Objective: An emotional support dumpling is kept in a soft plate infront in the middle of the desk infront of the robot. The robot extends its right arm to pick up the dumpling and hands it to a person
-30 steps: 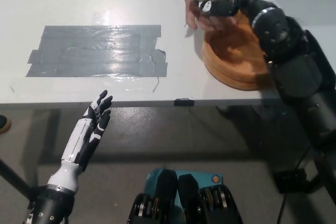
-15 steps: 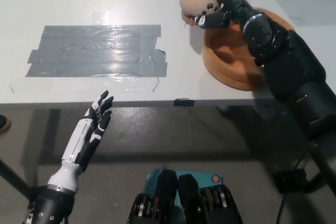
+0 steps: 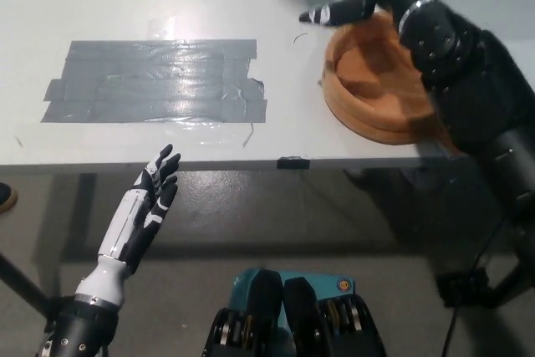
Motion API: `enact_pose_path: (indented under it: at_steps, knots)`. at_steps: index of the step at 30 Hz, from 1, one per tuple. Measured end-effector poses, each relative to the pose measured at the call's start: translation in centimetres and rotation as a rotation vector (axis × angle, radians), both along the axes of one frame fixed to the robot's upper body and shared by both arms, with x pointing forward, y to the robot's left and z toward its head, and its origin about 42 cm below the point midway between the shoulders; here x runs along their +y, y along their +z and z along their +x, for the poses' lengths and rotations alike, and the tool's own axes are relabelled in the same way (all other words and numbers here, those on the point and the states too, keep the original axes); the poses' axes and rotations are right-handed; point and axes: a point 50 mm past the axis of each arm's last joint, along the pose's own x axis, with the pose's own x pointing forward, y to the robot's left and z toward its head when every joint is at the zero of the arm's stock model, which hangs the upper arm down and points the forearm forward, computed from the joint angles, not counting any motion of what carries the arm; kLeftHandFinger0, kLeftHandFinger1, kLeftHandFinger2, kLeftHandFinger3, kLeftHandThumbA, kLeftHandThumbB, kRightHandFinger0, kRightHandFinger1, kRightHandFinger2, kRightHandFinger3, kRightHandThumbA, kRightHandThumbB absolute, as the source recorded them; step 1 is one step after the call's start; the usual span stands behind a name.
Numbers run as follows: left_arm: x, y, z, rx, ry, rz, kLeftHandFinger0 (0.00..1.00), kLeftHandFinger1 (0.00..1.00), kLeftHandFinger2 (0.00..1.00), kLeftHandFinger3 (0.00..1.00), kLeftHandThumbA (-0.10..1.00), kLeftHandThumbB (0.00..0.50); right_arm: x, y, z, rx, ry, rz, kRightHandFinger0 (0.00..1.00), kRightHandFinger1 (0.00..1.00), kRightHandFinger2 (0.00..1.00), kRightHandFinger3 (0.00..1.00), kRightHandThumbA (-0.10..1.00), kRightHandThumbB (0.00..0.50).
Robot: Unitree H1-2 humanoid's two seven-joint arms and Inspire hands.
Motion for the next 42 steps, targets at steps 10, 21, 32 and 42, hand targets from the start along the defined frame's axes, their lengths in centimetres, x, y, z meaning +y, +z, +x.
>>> enact_pose_path:
  at_steps: [10, 21, 32, 42]
  knots:
    - [0.0, -0.1, 0.0, 0.006, 0.002, 0.001, 1.00, 1.00, 1.00, 1.00, 0.90, 0.349, -2.1, 3.2, -5.0, -0.227, 0.032, 0.195, 1.00, 1.00, 1.00, 1.00, 0.98, 0.425]
    - [0.1, -0.5, 0.1, 0.023, 0.006, 0.002, 1.00, 1.00, 1.00, 1.00, 0.89, 0.351, -4.1, -5.1, -13.7, -0.210, 0.061, 0.255, 1.00, 1.00, 1.00, 1.00, 1.00, 0.370]
    - [0.1, -1.3, -0.8, 0.044, 0.005, 0.009, 1.00, 1.00, 1.00, 1.00, 0.88, 0.350, -6.3, -16.8, -21.9, 0.037, 0.044, 0.374, 1.00, 1.00, 1.00, 1.00, 1.00, 0.360]
    - [-0.1, -2.2, -1.9, 0.068, -0.008, 0.014, 1.00, 1.00, 1.00, 1.00, 0.87, 0.362, -7.6, -23.0, -21.4, 0.225, 0.015, 0.464, 1.00, 1.00, 1.00, 1.00, 1.00, 0.300]
